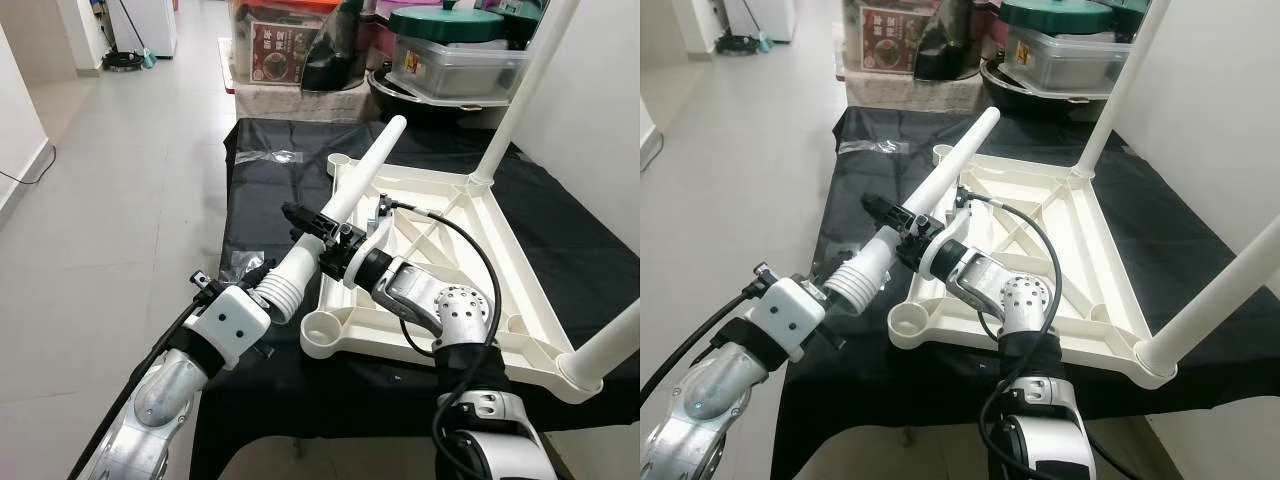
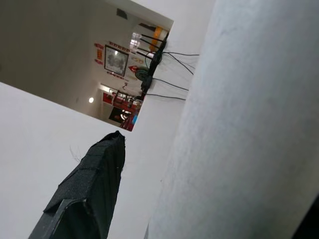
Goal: Building children table
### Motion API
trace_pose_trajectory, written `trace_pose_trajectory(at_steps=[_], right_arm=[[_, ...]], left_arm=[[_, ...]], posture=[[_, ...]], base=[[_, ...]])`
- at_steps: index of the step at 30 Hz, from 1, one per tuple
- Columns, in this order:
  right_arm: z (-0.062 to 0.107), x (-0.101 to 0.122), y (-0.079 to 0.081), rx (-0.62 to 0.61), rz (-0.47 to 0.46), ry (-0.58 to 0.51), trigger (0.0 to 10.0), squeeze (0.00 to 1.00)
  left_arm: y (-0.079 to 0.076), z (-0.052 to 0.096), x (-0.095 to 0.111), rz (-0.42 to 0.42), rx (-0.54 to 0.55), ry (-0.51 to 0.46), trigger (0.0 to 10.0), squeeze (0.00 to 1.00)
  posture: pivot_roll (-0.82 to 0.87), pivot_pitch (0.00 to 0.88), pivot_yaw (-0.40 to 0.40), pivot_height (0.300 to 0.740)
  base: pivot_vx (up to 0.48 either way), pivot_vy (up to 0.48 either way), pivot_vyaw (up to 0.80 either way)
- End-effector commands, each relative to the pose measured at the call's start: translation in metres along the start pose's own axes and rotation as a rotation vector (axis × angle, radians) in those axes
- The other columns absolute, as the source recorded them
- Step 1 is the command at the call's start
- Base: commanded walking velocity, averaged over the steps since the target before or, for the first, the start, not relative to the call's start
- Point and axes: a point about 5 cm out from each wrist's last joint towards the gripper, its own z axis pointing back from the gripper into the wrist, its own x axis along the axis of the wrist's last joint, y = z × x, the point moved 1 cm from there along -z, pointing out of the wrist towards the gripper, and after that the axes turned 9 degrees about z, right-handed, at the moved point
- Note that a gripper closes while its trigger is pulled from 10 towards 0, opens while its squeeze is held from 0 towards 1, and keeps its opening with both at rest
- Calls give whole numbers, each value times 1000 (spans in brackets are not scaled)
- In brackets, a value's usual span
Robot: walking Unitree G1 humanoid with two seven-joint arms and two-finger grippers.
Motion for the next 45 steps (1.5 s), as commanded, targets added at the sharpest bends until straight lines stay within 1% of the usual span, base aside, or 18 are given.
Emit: trace_pose_trajectory(at_steps=[1, 10, 15, 21, 28, 34, 36, 37, 38, 45], right_arm=[[-3, 1, 6, 43, -11, 6, 10000, 0], [-3, -2, 8, 91, -55, 40, 10000, 0], [-1, 1, 3, 100, -84, 42, 10000, 0], [1, 1, -1, 98, -89, 58, 10000, 0], [6, 4, -13, 69, -82, 63, 10000, 0], [6, 5, -16, 63, -76, 69, 10000, 0], [6, 5, -16, 74, -71, 73, 9922, 0], [6, 6, -16, 79, -70, 74, 1922, 0], [6, 6, -16, 83, -68, 74, 0, 0], [7, 5, -11, 134, -71, 94, 0, 0]], left_arm=[[-8, 1, 3, 4, -54, -6, 10000, 0], [-16, 2, 8, 19, -103, -26, 10000, 0], [-23, 4, 10, 33, -138, -30, 10000, 0], [-28, 6, 12, 47, -159, -32, 10000, 0], [-31, 10, 14, 55, -170, -32, 10000, 0], [-33, 10, 16, 64, -173, -34, 10000, 0], [-36, 12, 16, 73, -182, -32, 10000, 0], [-37, 13, 16, 78, -186, -30, 10000, 0], [-38, 13, 15, 82, -189, -28, 10000, 0], [-39, 15, 14, 87, -191, -19, 10000, 0]], posture=[[107, 64, -109, 740], [108, 62, -109, 740], [111, 67, -110, 740], [111, 68, -107, 740], [114, 72, -109, 740], [115, 70, -107, 740], [116, 69, -105, 740], [115, 67, -104, 740], [115, 66, -102, 740], [112, 61, -102, 740]], base=[[0, 0, 0], [0, 0, 0], [0, 0, 0], [0, 0, 0], [0, 0, 0], [0, 0, 0], [0, 0, 0], [0, 0, 0], [0, 0, 0], [0, 0, 0]])
